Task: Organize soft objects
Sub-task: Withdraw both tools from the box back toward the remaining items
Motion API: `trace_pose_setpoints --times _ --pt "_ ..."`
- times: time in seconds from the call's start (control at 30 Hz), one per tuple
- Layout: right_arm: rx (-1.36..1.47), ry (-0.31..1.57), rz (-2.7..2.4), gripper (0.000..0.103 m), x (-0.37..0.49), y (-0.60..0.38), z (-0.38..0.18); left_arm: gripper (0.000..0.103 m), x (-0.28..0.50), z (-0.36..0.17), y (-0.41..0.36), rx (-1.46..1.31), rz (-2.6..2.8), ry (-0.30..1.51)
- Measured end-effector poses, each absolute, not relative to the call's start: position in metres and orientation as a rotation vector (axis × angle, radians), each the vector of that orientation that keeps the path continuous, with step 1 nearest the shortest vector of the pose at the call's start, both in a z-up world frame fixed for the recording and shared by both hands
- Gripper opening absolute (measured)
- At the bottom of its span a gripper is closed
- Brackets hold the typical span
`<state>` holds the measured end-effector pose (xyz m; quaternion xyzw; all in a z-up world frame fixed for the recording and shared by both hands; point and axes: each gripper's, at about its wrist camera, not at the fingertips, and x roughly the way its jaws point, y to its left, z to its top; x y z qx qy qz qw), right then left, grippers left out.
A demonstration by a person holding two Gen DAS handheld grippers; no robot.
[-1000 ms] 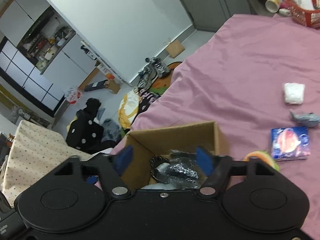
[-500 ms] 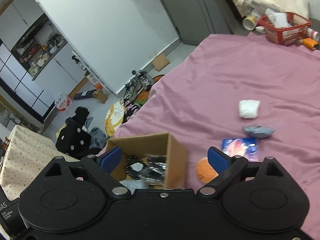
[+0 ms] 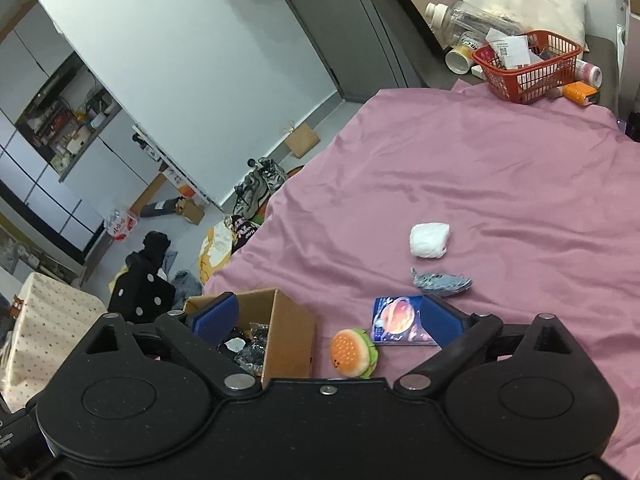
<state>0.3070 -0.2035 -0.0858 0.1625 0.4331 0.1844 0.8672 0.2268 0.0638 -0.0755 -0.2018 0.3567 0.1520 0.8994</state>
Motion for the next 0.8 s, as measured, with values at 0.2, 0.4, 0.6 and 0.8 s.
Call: trace_pose_setpoints --times 0.2,0.4,0.6,0.8 --pt "0.400 0.903 0.380 0.098 0.313 -0.230 -0.111 0.079 0.228 -0.073 0.027 -0.362 0.278 0.754" --pt "0.496 0.937 0.379 0.095 0.320 -0.256 -0.139 0.079 0.232 -0.077 -0.003 -0.332 0.268 0.778" --pt "0.597 0.943 0.370 0.093 0.330 -0.284 -0.153 0.079 0.240 -0.087 -0.026 -0.349 0.300 0.789" --pt "0.732 0.967 0.389 0.083 0.342 -0.302 -0.173 0.078 0.248 -0.098 -0.050 -0.322 0.336 0.783"
